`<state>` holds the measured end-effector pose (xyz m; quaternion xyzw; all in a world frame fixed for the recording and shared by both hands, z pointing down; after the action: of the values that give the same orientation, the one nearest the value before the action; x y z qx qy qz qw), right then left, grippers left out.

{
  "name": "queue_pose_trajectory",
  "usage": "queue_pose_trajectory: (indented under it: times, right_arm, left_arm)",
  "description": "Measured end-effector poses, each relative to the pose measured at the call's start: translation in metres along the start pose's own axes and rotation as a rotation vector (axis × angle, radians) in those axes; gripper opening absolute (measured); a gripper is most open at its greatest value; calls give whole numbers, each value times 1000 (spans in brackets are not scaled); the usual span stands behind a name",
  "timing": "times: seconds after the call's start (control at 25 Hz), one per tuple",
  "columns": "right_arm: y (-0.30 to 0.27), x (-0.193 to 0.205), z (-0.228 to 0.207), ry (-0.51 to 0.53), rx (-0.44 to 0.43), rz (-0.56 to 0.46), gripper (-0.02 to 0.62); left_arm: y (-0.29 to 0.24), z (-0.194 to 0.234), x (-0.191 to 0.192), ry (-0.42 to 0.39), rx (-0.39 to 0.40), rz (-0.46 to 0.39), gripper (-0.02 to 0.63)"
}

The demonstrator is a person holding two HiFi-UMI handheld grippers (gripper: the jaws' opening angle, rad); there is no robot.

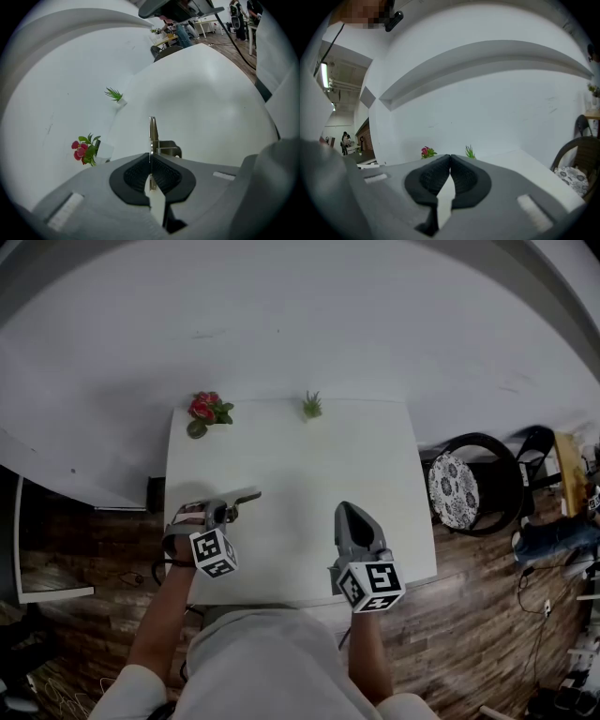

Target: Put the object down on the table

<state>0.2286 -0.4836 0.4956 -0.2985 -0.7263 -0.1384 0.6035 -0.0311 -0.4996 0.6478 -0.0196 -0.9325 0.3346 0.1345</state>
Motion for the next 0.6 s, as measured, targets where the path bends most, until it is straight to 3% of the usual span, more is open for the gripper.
queue_pose_trajectory:
  times: [0.28,0.6]
  right_arm:
    - [-3,1,-1,0,1,6,3]
    - [2,4,0,-1,16,13,3]
  left_arm:
    - [-4,-17,-3,-29,52,1,28]
    - [-6,-22,-2,-5,63,-2,32]
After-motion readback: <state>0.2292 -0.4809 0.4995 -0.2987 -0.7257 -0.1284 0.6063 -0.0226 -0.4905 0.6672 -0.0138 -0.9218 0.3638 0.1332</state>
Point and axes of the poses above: the fingertips, and each gripper's own axes: y backward along the fingers, z to its left, x out of its underside, the point moved 4 cm from there along y, backward along the fingers, and after that the axes turned 11 degrees about -x, right-handed, at the moved point
